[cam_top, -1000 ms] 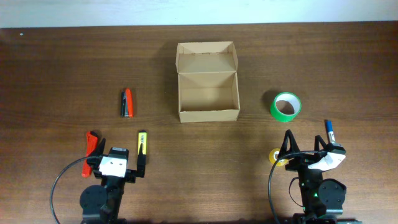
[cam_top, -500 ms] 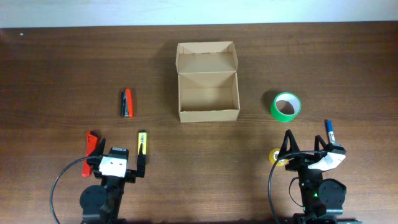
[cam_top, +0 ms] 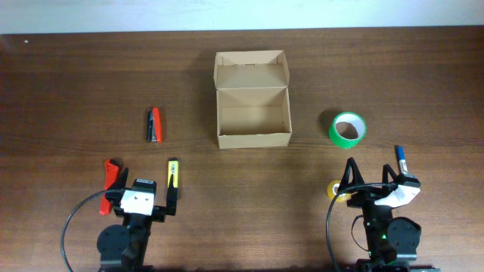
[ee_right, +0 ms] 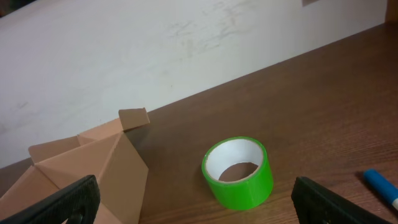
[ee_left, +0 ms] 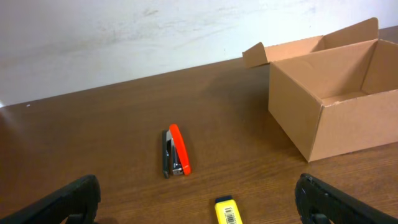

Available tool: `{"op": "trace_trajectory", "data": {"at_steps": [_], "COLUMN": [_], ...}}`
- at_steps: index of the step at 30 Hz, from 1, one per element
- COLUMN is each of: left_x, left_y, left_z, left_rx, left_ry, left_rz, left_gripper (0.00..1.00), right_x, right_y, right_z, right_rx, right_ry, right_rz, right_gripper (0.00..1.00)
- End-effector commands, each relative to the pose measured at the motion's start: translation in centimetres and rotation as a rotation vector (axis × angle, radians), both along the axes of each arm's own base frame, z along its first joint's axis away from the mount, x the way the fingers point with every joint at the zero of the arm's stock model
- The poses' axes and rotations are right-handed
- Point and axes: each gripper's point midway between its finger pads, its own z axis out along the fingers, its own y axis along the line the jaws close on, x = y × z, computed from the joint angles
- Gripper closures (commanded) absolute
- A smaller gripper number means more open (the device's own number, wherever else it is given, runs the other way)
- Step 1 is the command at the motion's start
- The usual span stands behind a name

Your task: Pack container

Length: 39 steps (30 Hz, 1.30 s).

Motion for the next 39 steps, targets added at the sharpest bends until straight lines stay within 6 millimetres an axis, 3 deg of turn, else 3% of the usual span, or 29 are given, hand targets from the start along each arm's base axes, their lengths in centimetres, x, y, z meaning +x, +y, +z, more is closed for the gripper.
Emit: {"op": "trace_trajectory", "data": {"at_steps": [1,5,9,11,13,17,20,23,26,29,32,35,37,39], "left_x": [0.1,0.0,-0.8,-1.0,-0.4,3.4,8.2,12.4,15.5,16.7,17.0,16.9,16.7,16.4], "left_y": [0.1,-1.2,-1.6,-1.6,-1.1,-1.2,-1.1,-1.0,-0.9,-0.3,0.7,0.7,0.7,1.0], "left_z": [0.7,3.6,3.3,5.6,7.6,9.9,12.2,11.7,10.3,9.2,8.5,8.4,8.0,6.8], "left_rx": [0.004,-0.019,-0.071,-0.071,-0.067,-0.019,0.008,0.119,0.128,0.134,0.135,0.134,0.133,0.133], "left_ry": [-0.036,-0.128,-0.03,-0.047,-0.03,0.107,0.197,0.302,0.402,0.436,0.457,0.461,0.48,0.526], "left_rz": [0.009,-0.067,-0.086,-0.086,-0.057,-0.068,-0.075,-0.111,-0.118,-0.11,-0.091,-0.09,-0.09,-0.083], "left_gripper": [0.01,0.01,0.0,0.01,0.01,0.0,0.01,0.0,0.0,0.01,0.0,0.0,0.0,0.01], "right_x": [0.0,0.0,0.0,-0.4,-0.8,0.1,3.1,6.6,9.8,11.9,12.8,13.6,14.0,14.7], "right_y": [0.1,0.0,0.9,1.2,1.2,1.2,0.6,0.4,0.3,1.2,2.0,0.9,0.7,0.8], "right_z": [-0.3,-0.1,-0.1,0.4,2.4,7.5,10.8,12.6,12.0,10.3,8.7,8.0,6.7,3.7], "right_rx": [0.005,0.005,0.087,0.09,0.005,-0.097,-0.128,-0.106,-0.083,-0.103,-0.097,-0.13,-0.13,-0.118], "right_ry": [0.001,-0.007,0.001,0.029,0.03,0.094,0.299,0.532,0.781,0.921,0.955,0.967,1.006,1.088], "right_rz": [0.0,-0.004,0.044,0.062,0.068,0.08,0.078,0.095,0.114,0.219,0.282,0.229,0.224,0.239], "right_gripper": [0.01,0.01,0.01,0.01,0.01,0.01,0.01,0.01,0.01,0.01,0.0,0.04,0.11,0.18]}}
